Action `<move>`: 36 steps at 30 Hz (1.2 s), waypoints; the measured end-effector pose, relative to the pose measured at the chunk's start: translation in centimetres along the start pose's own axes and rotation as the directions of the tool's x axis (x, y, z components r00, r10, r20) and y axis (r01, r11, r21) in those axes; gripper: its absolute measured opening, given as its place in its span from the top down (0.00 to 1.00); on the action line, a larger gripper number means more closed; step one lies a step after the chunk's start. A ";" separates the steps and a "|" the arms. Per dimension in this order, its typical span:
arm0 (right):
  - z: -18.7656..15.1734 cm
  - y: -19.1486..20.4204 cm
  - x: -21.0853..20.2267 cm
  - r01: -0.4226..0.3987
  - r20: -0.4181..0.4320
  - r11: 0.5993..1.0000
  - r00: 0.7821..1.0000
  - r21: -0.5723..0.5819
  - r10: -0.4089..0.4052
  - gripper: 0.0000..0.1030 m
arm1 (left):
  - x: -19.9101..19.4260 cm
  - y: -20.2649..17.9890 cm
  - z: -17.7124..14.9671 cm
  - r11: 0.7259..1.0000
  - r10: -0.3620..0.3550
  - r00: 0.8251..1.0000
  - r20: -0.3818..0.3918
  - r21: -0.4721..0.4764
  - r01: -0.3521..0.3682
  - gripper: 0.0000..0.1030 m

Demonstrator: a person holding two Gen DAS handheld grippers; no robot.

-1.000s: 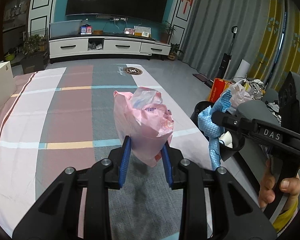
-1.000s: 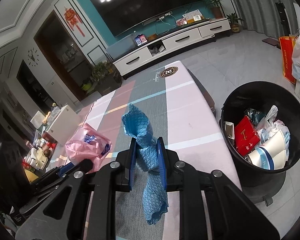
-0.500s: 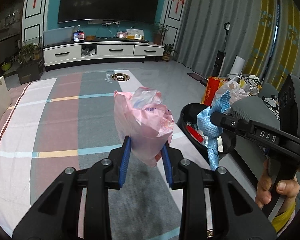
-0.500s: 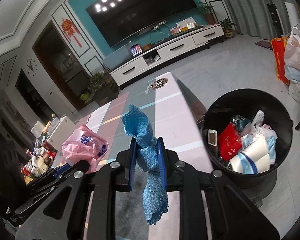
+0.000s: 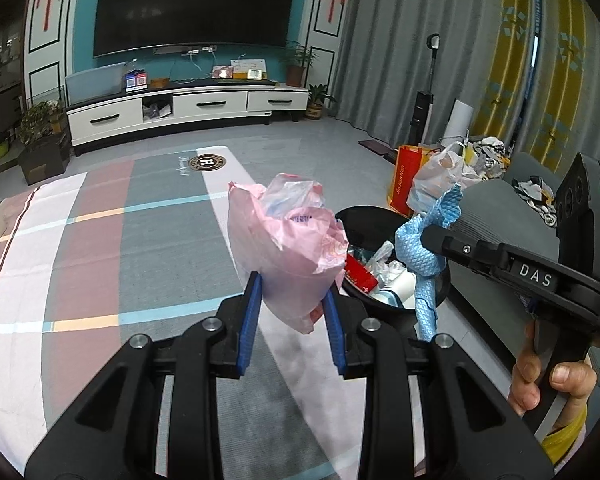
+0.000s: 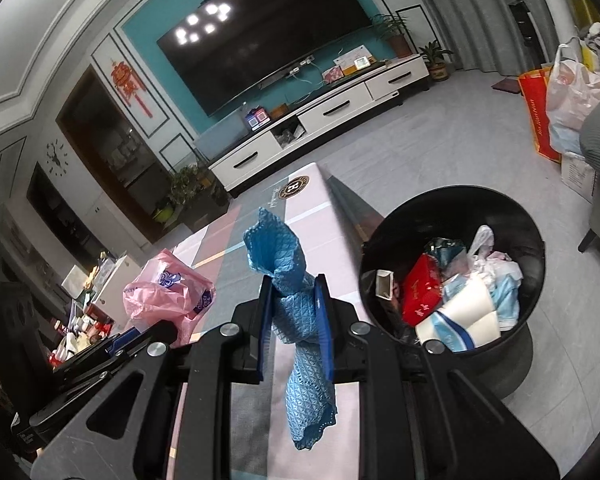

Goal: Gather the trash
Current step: 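Carry the blue rag and pink bag over the black bin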

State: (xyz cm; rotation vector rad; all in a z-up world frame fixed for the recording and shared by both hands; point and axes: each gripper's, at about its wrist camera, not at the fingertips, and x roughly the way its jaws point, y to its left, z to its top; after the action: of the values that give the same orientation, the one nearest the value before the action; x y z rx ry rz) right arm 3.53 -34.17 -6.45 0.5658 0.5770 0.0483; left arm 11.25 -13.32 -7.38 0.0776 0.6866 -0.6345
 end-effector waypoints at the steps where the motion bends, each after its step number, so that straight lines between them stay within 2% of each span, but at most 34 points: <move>1: 0.0 -0.3 -0.2 0.002 0.003 1.000 1.000 0.005 -0.002 0.80 | 0.1 -0.4 0.1 1.000 -0.001 1.000 -0.001 0.009 0.001 0.70; 17: 0.9 -4.7 -2.7 0.037 0.045 0.996 0.998 0.084 -0.041 0.79 | 2.5 -5.5 1.7 0.993 -0.064 0.998 -0.017 0.096 0.065 0.69; 25: 0.7 -7.1 -3.5 0.083 0.051 0.990 0.995 0.114 -0.089 0.79 | 4.1 -8.0 2.3 0.986 -0.092 0.996 -0.020 0.138 0.094 0.69; 36: 1.3 -10.7 -2.6 0.131 0.041 0.974 0.989 0.185 -0.141 0.79 | 8.8 -10.5 2.5 0.979 -0.109 0.992 -0.066 0.167 0.119 0.69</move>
State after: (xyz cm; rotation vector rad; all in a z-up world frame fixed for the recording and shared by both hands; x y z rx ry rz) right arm 0.83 -44.45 -9.77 0.7015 0.5696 -0.1507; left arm 11.90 -27.06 -9.38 0.2163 0.6936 -0.8035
